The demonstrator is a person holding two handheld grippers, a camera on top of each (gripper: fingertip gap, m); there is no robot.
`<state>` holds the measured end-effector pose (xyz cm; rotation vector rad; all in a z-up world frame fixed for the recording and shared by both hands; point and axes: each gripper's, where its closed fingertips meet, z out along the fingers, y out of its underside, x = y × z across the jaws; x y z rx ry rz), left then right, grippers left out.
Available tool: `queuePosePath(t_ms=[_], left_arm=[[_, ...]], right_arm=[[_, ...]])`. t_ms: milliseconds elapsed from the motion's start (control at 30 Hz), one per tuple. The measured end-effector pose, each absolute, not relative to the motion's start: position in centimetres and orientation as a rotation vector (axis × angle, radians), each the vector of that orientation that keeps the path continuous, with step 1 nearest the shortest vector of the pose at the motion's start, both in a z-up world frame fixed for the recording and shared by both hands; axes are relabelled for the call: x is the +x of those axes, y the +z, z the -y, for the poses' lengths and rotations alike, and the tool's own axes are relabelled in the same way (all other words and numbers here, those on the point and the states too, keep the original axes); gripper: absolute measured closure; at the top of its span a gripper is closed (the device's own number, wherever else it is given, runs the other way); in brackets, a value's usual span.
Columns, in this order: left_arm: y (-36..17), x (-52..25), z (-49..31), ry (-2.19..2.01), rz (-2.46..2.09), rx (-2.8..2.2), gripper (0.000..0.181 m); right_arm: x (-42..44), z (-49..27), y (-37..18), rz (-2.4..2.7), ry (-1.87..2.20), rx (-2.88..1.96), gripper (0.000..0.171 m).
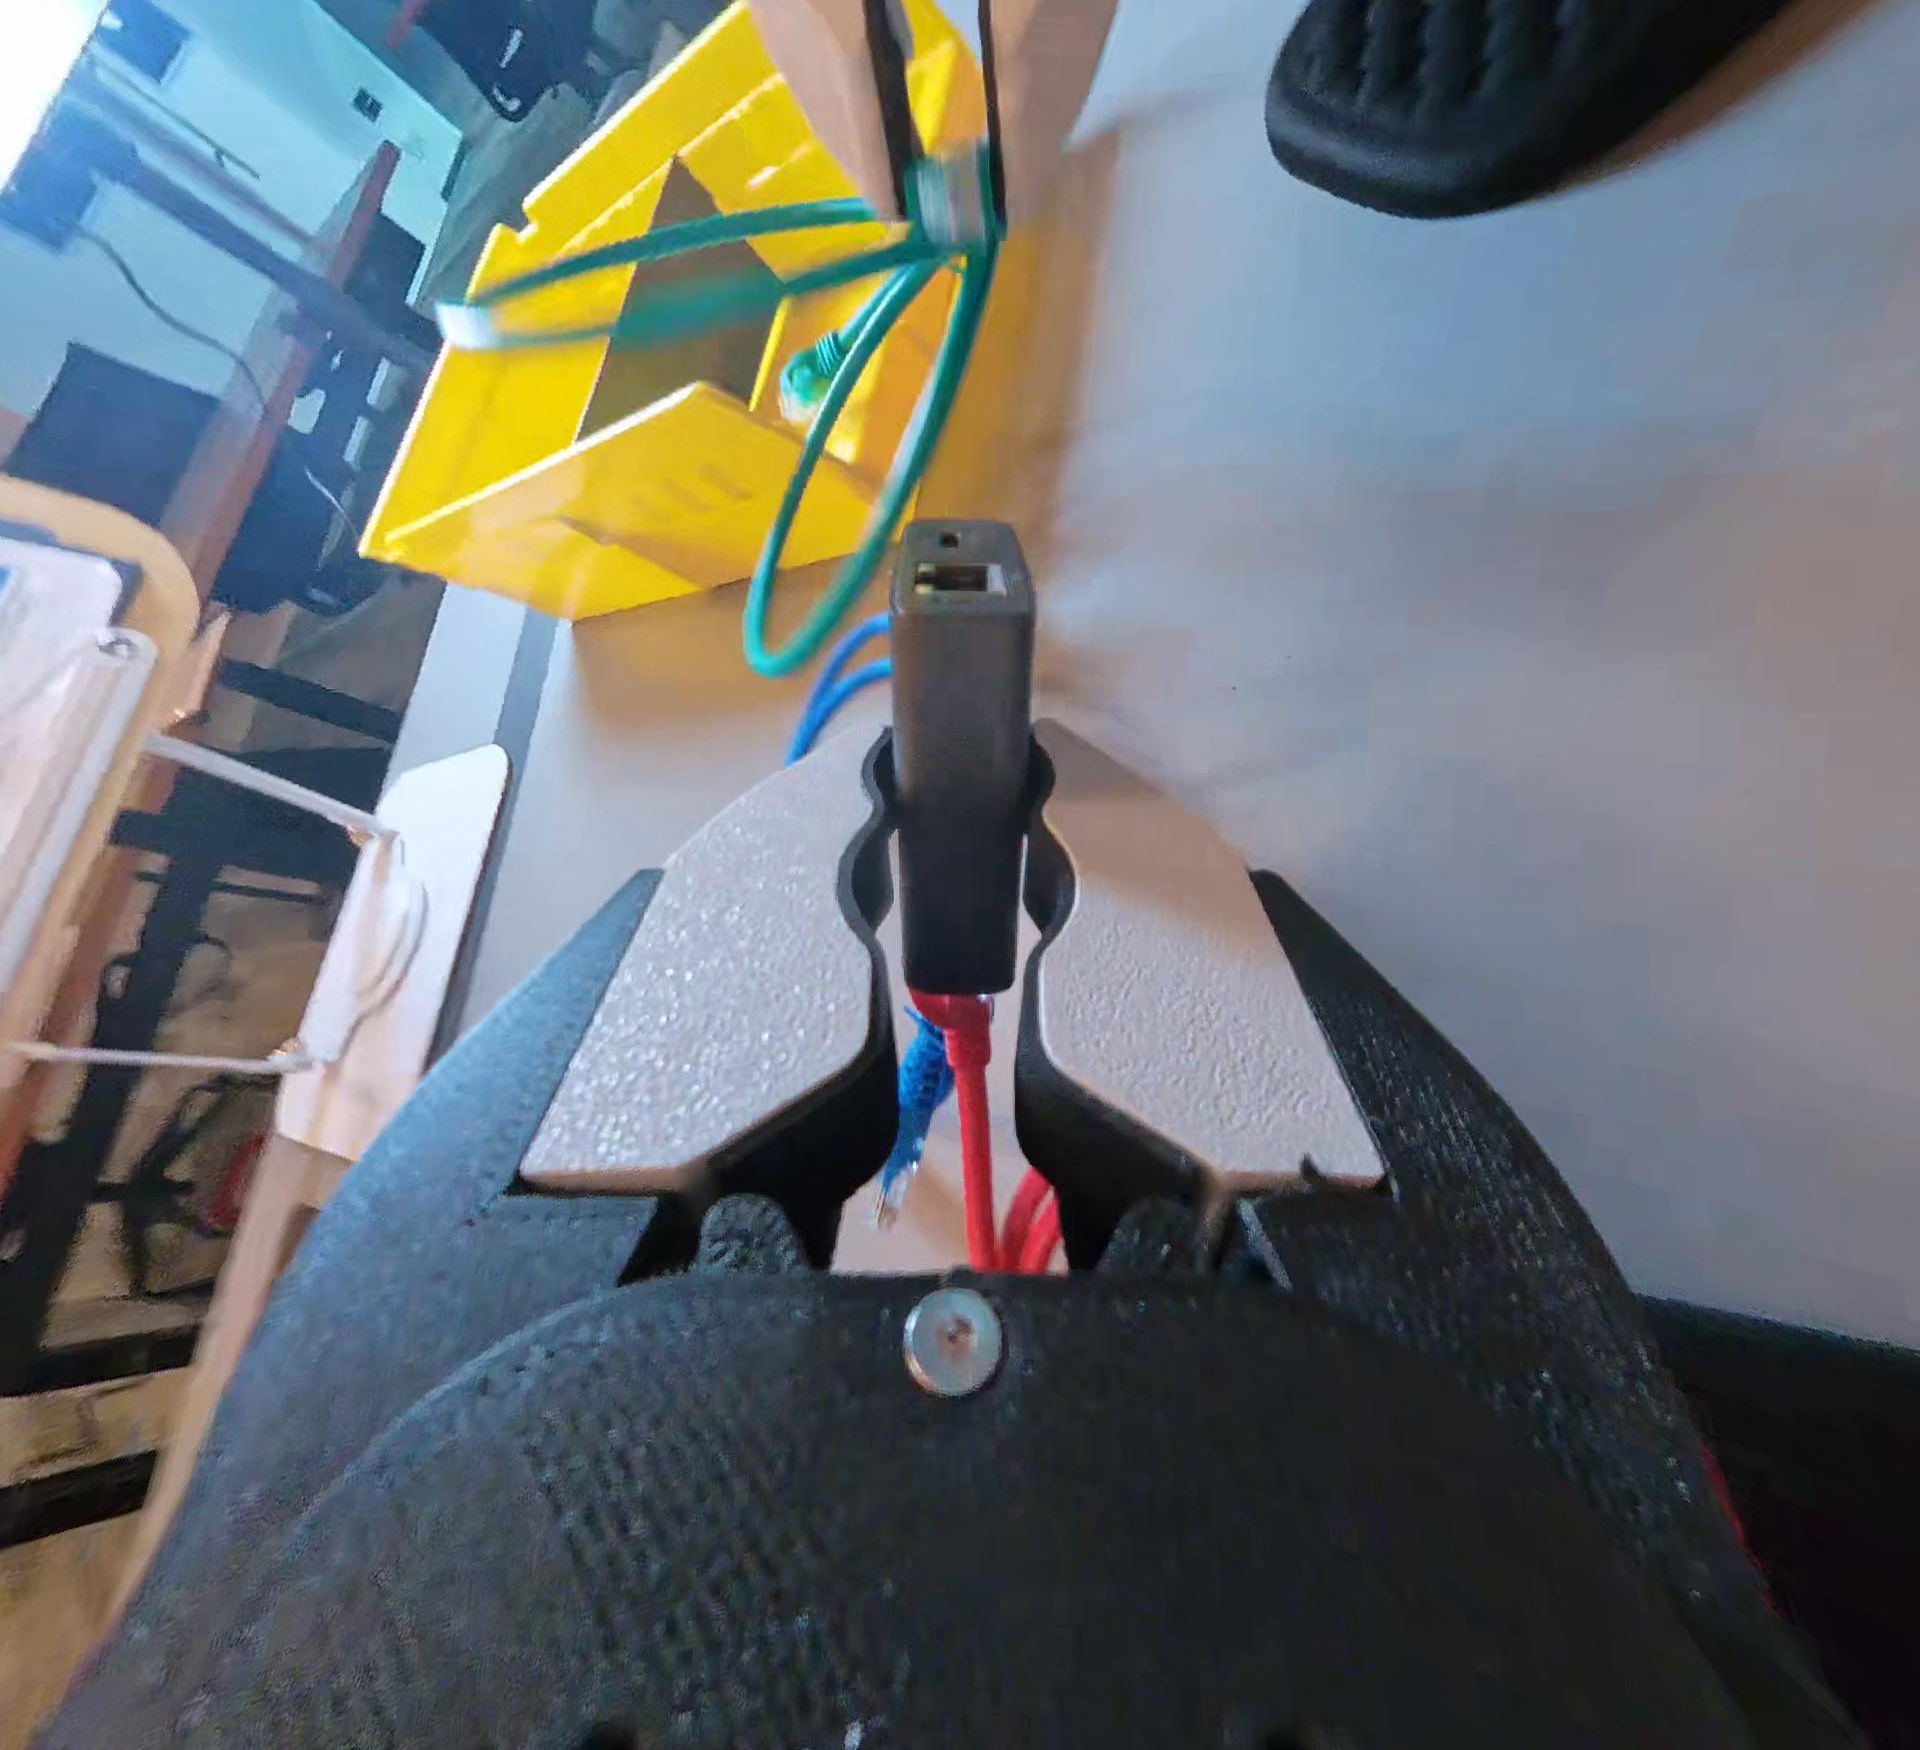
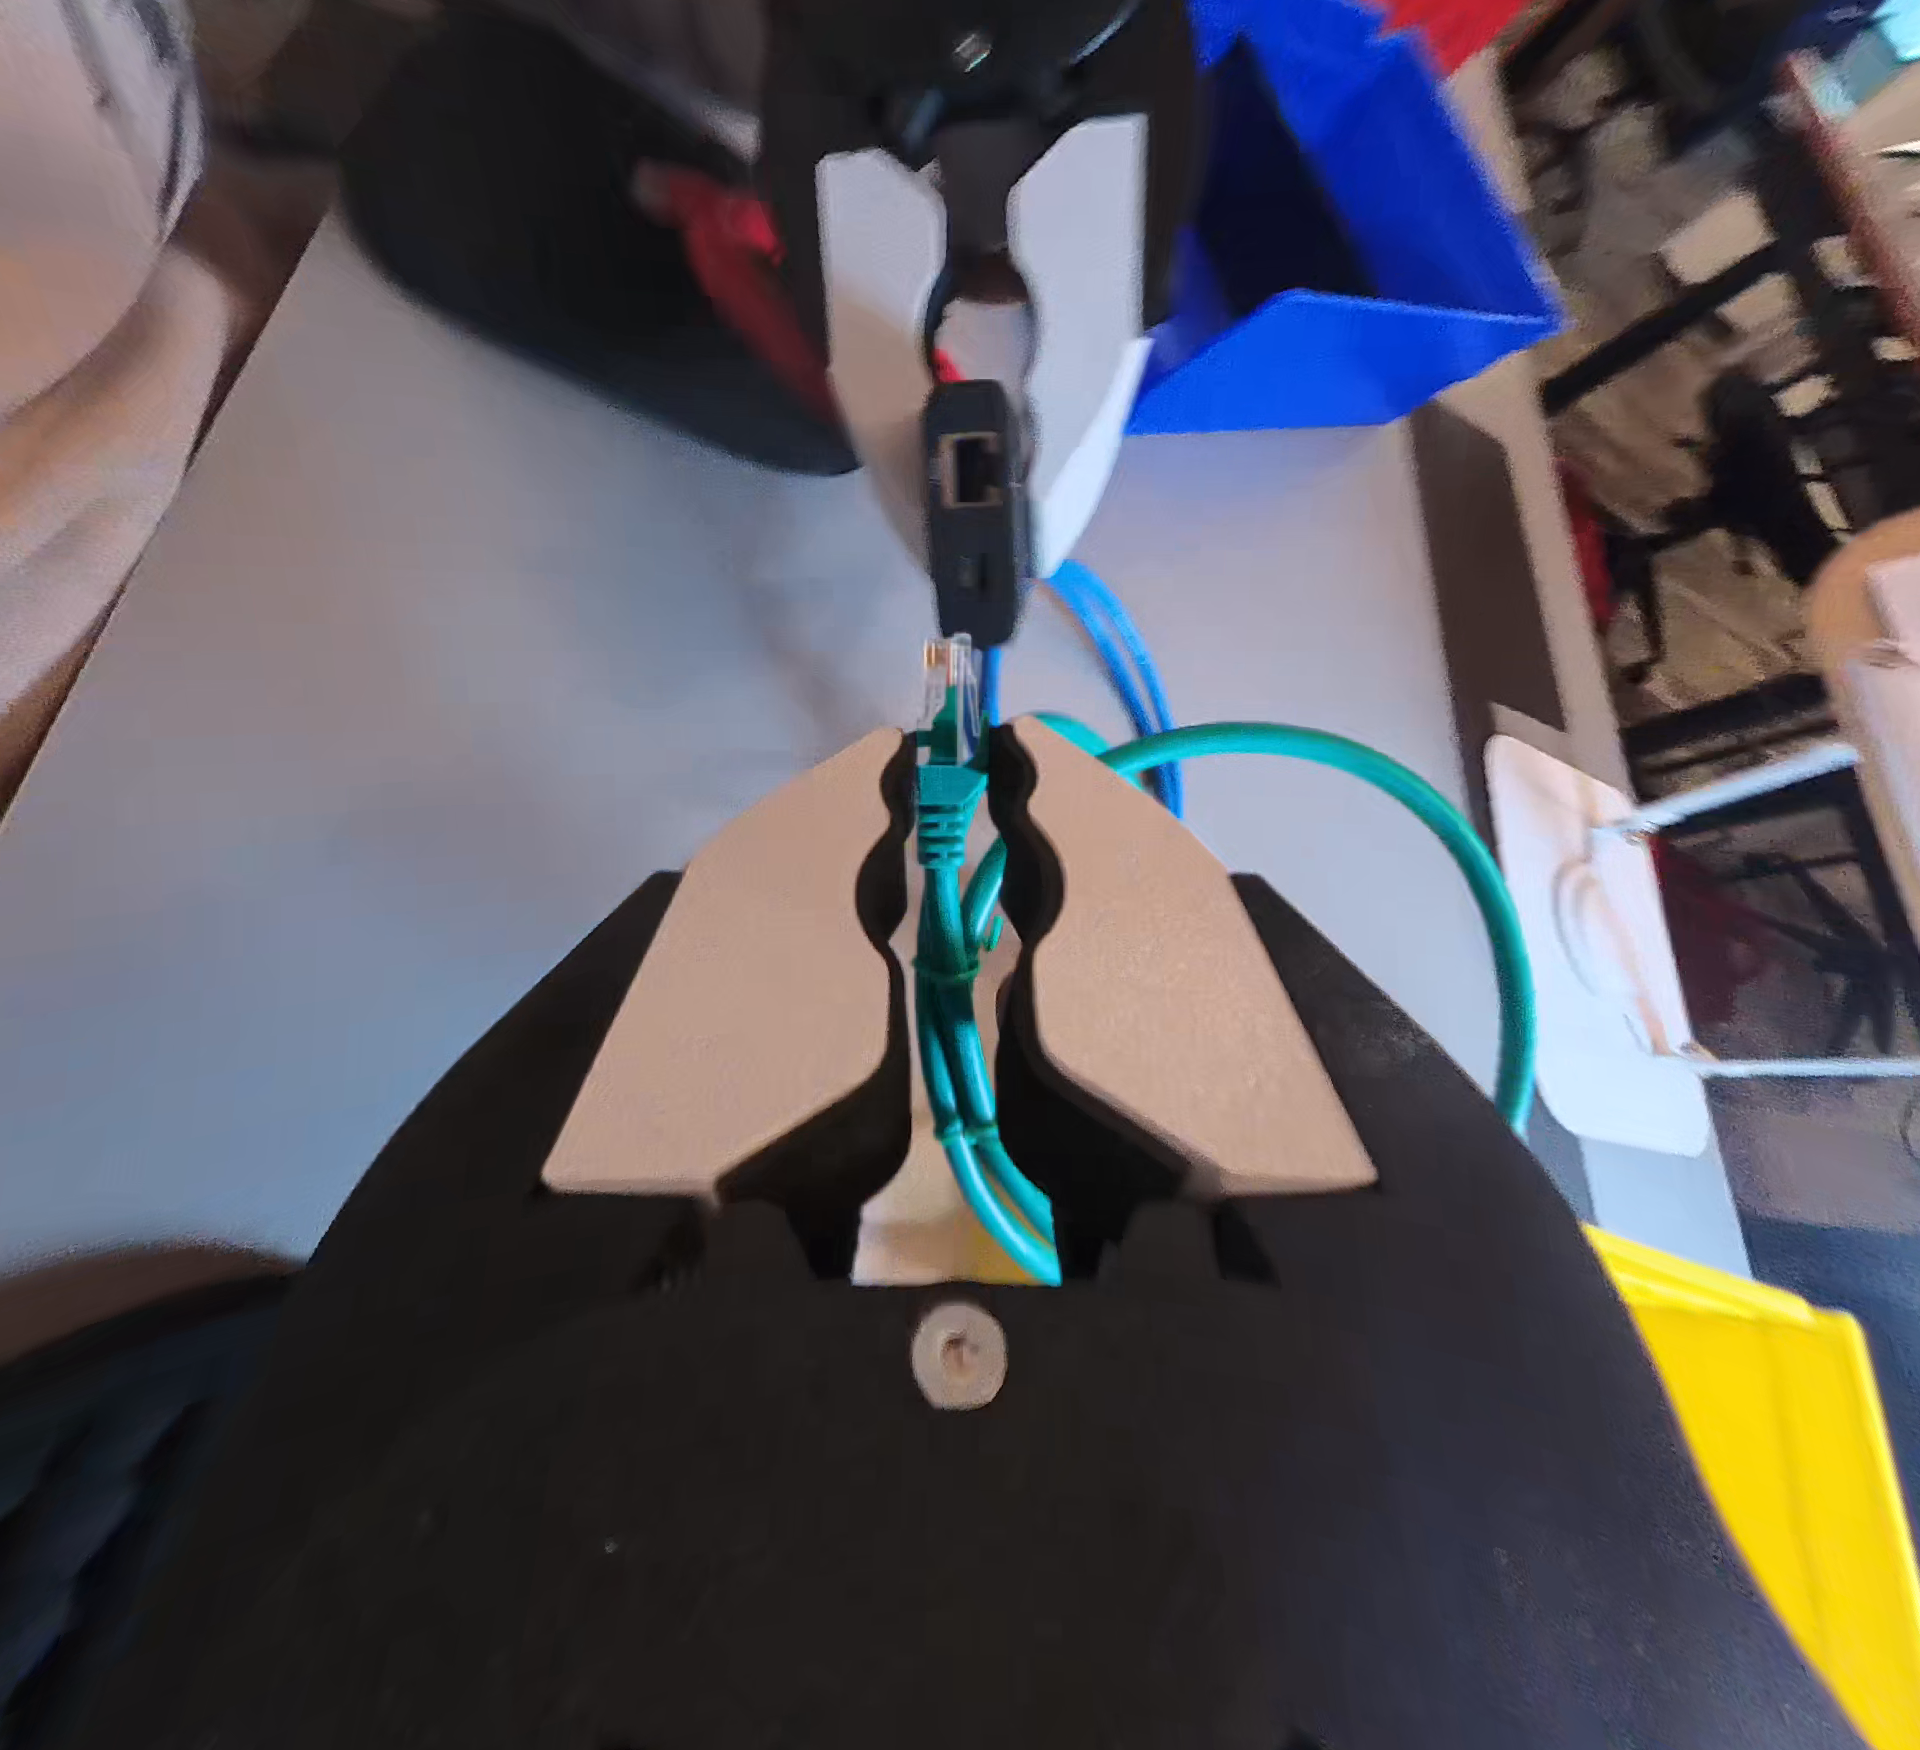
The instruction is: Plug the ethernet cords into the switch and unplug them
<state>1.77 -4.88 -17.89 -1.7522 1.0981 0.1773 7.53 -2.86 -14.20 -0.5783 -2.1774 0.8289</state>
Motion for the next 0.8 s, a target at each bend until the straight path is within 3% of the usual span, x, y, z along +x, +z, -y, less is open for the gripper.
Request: queuePosePath(t_ms=[567,667,800], left_arm=[[-21.4,0.9,5.6,0.160,-1.034,-1.746,0.159],[-21.4,0.9,5.6,0.161,-1.034,-1.740,0.159],[-21.6,1.0,5.7,0.153,-1.039,-1.741,0.159]], right_arm=[[7.7,-12.4,-2.9,1.796,0.667,-1.116,0.157],[6.5,-15.4,-5.0,1.792,0.606,-1.218,0.157],[5.6,-17.9,-14.3,1.944,0.382,-1.364,0.157]])
